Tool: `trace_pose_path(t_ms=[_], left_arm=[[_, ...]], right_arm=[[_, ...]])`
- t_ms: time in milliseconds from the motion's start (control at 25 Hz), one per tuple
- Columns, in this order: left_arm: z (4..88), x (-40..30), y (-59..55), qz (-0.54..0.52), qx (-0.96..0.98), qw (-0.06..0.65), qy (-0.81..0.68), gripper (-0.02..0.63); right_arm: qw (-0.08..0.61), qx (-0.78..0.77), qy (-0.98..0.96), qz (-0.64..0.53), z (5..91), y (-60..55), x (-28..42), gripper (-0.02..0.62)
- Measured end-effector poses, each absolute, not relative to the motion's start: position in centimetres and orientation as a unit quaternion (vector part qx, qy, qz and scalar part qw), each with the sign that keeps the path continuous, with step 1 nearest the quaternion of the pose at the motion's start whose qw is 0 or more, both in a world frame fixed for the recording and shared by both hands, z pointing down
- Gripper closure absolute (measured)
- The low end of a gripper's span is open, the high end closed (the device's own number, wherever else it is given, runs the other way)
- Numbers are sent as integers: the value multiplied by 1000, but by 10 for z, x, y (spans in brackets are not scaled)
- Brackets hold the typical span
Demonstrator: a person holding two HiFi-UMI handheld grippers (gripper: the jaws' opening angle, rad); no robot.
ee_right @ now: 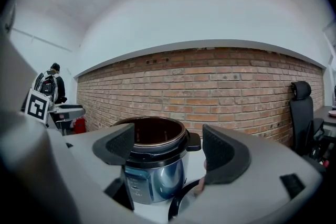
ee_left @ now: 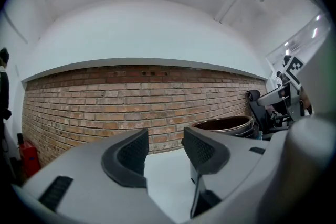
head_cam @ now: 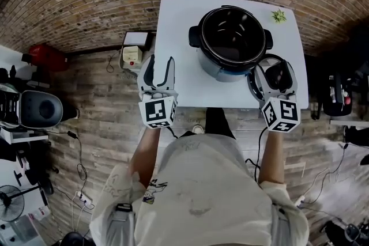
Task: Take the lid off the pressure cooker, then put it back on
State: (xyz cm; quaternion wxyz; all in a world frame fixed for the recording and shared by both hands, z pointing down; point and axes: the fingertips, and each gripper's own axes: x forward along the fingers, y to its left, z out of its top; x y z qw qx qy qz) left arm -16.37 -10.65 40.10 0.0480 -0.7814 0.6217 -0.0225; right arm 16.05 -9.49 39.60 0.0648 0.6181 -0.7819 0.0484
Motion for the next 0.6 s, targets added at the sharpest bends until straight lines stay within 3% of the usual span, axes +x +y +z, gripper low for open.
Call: trace_pose_path(t_ms=[240,400,600], left_arm=[[407,-158,-116,-7,-805,7,593,382],[418,-152,-131,27,-838,-98,535,382],[427,-145,-156,100,-848,-278,440,382]], right_arm=[[78,622,-778,49,399,-95,166,179],[92,627,-772,51,401,-96,177,179],[152,623,-765,62,413,-100,197,179]])
